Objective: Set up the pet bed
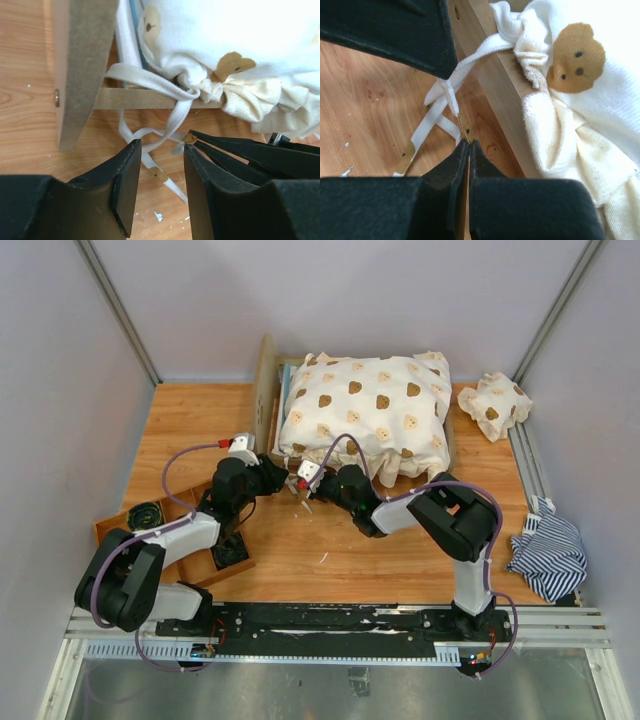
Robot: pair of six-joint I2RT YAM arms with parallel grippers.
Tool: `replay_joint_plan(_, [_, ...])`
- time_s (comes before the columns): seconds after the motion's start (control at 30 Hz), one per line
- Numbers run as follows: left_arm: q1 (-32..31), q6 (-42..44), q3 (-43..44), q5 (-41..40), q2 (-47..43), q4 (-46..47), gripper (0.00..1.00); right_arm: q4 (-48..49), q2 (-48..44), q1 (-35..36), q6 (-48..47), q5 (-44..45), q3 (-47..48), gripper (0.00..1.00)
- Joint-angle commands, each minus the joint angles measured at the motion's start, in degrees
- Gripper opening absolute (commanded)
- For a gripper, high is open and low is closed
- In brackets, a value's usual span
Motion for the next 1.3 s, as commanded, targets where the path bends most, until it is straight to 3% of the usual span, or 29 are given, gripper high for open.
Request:
replay_joint_plan(0.0, [0.3,2.5,2.3,2.7,2.6,2.9,0.44,3.6,1.0,-0.4,3.1,2.4,0.4,0.00])
replay_joint_plan(0.23, [0.2,3.4,4.7,3.1,6.2,4.3,0.41,3.4,1.1,-0.5,2.7,1.9,0.8,0.00])
replay_joint_plan(0.5, [0.3,3.5,4.0,3.0,4.4,4.3,0.01,4.5,1.5,-0.5,0.9,2.9,0.3,0.00])
replay_joint_plan(0.9, [0.3,2.5,4.4,3.5,2.2,-0.8,0.00,0.7,3.2,-0.6,-0.3,6.8,3.1,0.00])
replay_joint_plan(1.1, [0.3,1.5,4.5,6.2,1.3,-1.8,0.00,-0.8,4.8,-0.4,-4.4,0.3,6.2,0.00])
replay_joint_plan(1.27, [0.3,0.7,3.8,7.7,0.0,-2.7,0.00,-3.8,5.5,-0.5,-3.3,2.8,10.2,0.00])
